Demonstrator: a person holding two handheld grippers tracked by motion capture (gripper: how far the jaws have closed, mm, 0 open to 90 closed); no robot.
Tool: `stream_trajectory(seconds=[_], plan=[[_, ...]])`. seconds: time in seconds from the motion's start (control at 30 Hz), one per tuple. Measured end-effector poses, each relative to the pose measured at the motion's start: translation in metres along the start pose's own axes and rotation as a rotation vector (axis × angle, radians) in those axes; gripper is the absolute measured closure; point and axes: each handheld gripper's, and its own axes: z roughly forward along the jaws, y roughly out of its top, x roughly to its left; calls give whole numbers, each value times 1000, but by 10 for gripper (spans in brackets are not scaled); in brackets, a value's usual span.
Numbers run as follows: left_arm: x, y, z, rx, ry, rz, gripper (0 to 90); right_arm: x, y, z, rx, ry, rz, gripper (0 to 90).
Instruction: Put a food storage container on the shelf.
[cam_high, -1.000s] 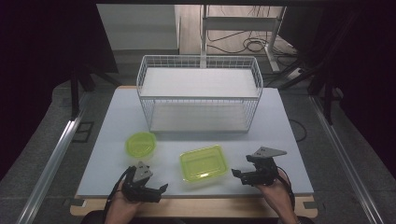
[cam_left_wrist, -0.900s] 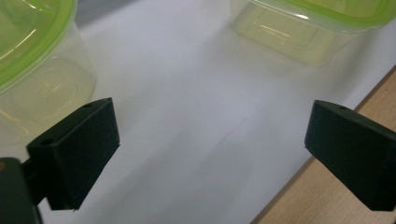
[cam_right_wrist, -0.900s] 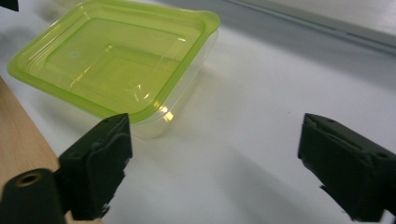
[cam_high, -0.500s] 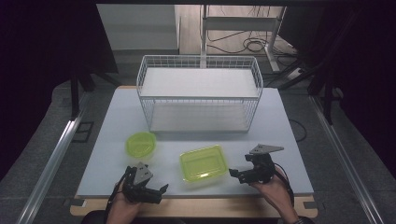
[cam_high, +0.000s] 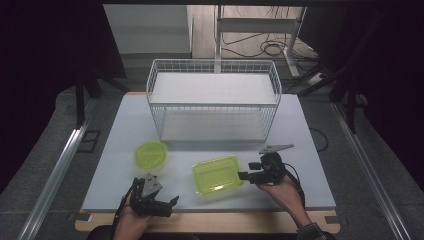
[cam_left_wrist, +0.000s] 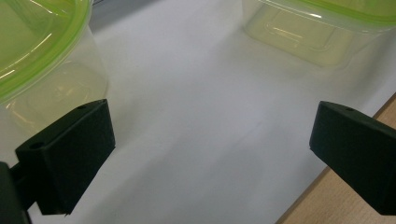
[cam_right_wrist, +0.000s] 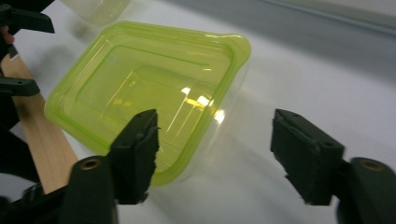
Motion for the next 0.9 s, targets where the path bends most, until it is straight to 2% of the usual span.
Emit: stream_trajectory(seconds=[0.1, 0.23, 0.4, 0.47, 0.5, 0.53, 0.63, 0.7, 0.8, 0.9], plan=[[0, 0, 0, -3, -1, -2, 0, -4, 4, 9, 17, 31, 24, 414], [0, 0, 0, 0, -2, 0, 0, -7, 8, 15, 33, 48, 54, 498], [-1, 0, 1, 4, -7, 6, 0, -16, 12, 23, 54, 107, 136, 589], [-1, 0, 1, 6, -9, 8, 1, -21, 13, 27, 75, 150, 177, 656], [-1, 0, 1, 6, -10, 8, 1, -21, 13, 27, 75, 150, 177, 656], [-1, 0, 1, 7, -11, 9, 1, -22, 13, 27, 81, 161, 197, 670], [-1, 0, 1, 7, -11, 13, 1, -29, 12, 28, 95, 232, 272, 732], [-2, 0, 2, 10, -10, 15, 2, -32, 10, 27, 99, 305, 315, 784], [-2, 0, 2, 11, -8, 17, 2, -30, 11, 26, 103, 316, 309, 793], [-2, 0, 2, 10, -6, 17, 2, -28, 11, 24, 98, 304, 301, 795]])
